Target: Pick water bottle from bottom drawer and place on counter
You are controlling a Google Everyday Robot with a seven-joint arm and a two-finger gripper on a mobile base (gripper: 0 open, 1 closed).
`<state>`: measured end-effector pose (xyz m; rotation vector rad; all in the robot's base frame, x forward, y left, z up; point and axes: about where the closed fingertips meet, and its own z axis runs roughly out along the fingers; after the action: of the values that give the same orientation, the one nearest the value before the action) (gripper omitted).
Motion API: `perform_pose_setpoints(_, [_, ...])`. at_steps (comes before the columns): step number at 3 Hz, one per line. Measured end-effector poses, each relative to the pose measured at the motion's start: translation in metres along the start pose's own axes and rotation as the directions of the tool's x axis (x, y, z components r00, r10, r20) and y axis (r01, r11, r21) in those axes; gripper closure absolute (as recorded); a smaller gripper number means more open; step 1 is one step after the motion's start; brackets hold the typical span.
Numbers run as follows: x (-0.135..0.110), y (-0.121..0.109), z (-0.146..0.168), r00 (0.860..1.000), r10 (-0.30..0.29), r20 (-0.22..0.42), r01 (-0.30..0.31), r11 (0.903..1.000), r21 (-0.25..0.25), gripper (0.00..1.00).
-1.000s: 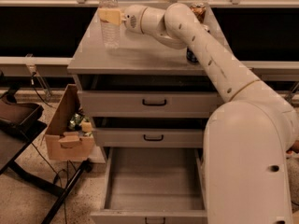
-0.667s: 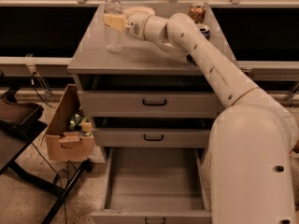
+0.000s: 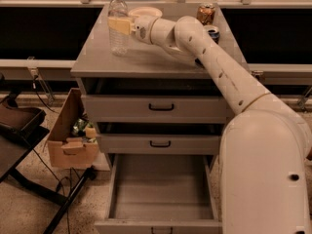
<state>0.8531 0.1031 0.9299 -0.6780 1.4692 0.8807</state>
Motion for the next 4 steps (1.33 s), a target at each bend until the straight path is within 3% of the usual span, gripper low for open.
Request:
perform_pose_setpoints(3, [0.0000,0.0000,0.0000,1.000,0.000,0.000,0.000,1.0000,0.000,0.05])
perform_pose_setpoints(4, [0.0000,0.0002,0.0002,1.000,0.000,0.000,0.000,1.0000,0.000,0.00])
